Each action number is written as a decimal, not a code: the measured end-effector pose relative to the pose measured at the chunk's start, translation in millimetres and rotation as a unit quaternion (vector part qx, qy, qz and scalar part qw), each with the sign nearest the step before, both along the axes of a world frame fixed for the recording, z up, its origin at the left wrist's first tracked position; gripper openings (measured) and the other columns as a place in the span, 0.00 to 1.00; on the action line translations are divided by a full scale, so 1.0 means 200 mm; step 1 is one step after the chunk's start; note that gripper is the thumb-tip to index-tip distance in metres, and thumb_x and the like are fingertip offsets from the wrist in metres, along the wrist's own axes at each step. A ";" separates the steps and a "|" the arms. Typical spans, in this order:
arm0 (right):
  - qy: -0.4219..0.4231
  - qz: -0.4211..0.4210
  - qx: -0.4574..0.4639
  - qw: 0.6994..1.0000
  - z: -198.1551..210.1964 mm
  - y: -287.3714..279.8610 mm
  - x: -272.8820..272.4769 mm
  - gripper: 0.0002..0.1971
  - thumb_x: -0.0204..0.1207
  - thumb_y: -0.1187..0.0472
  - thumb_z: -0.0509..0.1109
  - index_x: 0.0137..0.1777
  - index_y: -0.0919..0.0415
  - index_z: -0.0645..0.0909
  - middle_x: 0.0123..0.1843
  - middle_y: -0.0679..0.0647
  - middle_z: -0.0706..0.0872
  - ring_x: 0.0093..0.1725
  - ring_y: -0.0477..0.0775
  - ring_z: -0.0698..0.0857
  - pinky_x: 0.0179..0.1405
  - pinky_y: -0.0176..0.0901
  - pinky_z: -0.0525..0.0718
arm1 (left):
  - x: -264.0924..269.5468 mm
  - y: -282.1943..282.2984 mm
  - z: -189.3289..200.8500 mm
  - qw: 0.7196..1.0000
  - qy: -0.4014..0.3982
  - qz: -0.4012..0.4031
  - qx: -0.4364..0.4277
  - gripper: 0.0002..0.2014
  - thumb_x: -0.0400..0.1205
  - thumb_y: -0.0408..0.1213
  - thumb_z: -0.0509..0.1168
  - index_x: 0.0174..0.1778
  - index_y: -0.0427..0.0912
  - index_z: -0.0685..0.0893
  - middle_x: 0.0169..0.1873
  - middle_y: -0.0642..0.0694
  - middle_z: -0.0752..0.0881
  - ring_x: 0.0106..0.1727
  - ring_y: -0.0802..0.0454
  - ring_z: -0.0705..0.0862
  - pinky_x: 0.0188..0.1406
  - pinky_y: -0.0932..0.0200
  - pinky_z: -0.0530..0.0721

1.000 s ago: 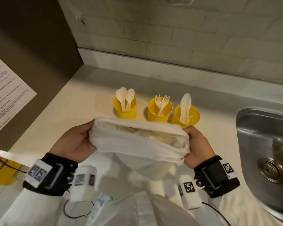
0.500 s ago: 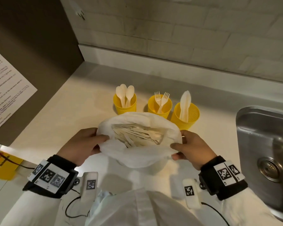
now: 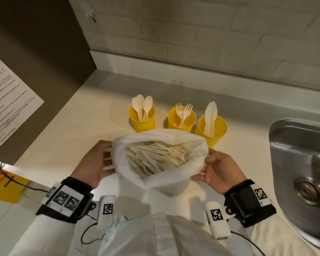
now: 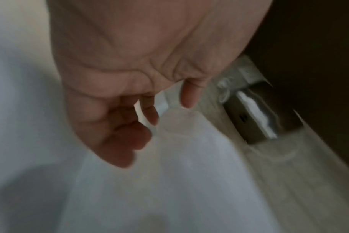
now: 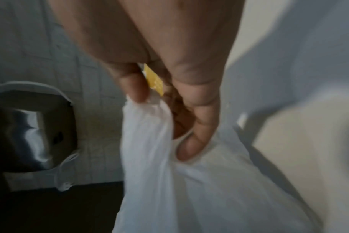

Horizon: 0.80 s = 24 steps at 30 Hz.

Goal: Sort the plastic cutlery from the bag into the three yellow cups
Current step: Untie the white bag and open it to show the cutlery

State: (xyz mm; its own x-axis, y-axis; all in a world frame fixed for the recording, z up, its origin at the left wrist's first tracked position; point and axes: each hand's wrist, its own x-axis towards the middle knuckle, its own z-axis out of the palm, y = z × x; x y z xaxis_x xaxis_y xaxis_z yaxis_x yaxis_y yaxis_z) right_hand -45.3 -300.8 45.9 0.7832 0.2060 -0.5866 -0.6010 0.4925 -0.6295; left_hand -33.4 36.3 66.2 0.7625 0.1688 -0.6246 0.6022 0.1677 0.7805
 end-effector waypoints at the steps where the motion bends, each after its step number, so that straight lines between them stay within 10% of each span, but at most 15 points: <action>1: -0.018 0.008 -0.021 1.000 0.02 0.00 0.00 0.29 0.70 0.68 0.63 0.74 0.62 0.79 0.60 0.65 0.86 0.53 0.66 0.88 0.51 0.61 0.89 | 0.01 0.00 0.01 0.996 -0.031 -0.011 0.077 0.09 0.86 0.46 0.66 0.56 0.47 0.85 0.50 0.43 0.89 0.46 0.47 0.89 0.44 0.50 0.86; 5: -0.110 0.018 -0.201 0.973 0.08 0.05 0.05 0.18 0.80 0.54 0.73 0.70 0.51 0.82 0.59 0.57 0.92 0.57 0.63 0.91 0.57 0.65 0.90 | 0.08 -0.05 0.03 0.908 -0.160 -0.163 0.350 0.13 0.84 0.56 0.70 0.60 0.58 0.80 0.49 0.60 0.84 0.50 0.57 0.84 0.52 0.54 0.77; 8: -0.167 0.048 -0.307 0.936 0.10 0.12 0.06 0.18 0.74 0.43 0.76 0.57 0.53 0.89 0.50 0.60 0.93 0.51 0.66 0.91 0.54 0.66 0.90 | 0.11 -0.10 0.03 0.817 -0.185 -0.256 0.482 0.20 0.88 0.56 0.60 0.36 0.47 0.77 0.33 0.52 0.81 0.41 0.44 0.81 0.41 0.51 0.68; 10: -0.197 0.047 -0.303 0.931 0.10 0.14 0.09 0.10 0.84 0.52 0.72 0.51 0.57 0.90 0.44 0.60 0.92 0.45 0.61 0.90 0.47 0.56 0.86 | 0.12 -0.11 0.04 0.851 -0.181 -0.211 0.446 0.25 0.90 0.53 0.58 0.34 0.38 0.79 0.29 0.46 0.82 0.39 0.41 0.81 0.37 0.49 0.70; 13: -0.103 -0.020 -0.066 0.992 0.10 0.11 0.13 0.14 0.89 0.61 0.63 0.69 0.65 0.84 0.62 0.65 0.91 0.62 0.65 0.90 0.66 0.61 0.85 | 0.12 -0.01 0.01 0.993 -0.055 -0.086 0.064 0.16 0.87 0.47 0.70 0.58 0.36 0.90 0.55 0.37 0.92 0.56 0.43 0.89 0.63 0.49 0.83; 15: -0.016 -0.059 0.053 0.997 0.05 0.07 0.14 0.21 0.85 0.60 0.65 0.76 0.66 0.80 0.71 0.68 0.85 0.73 0.68 0.83 0.77 0.67 0.77 | 0.08 -0.02 0.01 0.990 -0.023 -0.126 -0.053 0.21 0.86 0.39 0.70 0.74 0.35 0.81 0.70 0.34 0.84 0.71 0.43 0.82 0.77 0.50 0.77; 20: 0.013 -0.030 -0.071 0.997 -0.01 0.07 0.09 0.18 0.88 0.56 0.63 0.73 0.64 0.81 0.65 0.68 0.89 0.64 0.67 0.89 0.63 0.64 0.88 | 0.02 -0.04 -0.02 0.990 0.039 -0.101 0.086 0.16 0.90 0.47 0.63 0.53 0.37 0.88 0.48 0.36 0.93 0.48 0.42 0.89 0.62 0.43 0.85; 24: -0.038 0.032 -0.355 0.933 0.07 0.05 0.03 0.22 0.79 0.46 0.75 0.63 0.59 0.76 0.53 0.65 0.85 0.40 0.62 0.89 0.45 0.65 0.94 | 0.04 -0.03 -0.03 0.866 -0.018 -0.293 0.405 0.26 0.83 0.67 0.62 0.59 0.48 0.86 0.55 0.49 0.86 0.56 0.48 0.86 0.57 0.50 0.82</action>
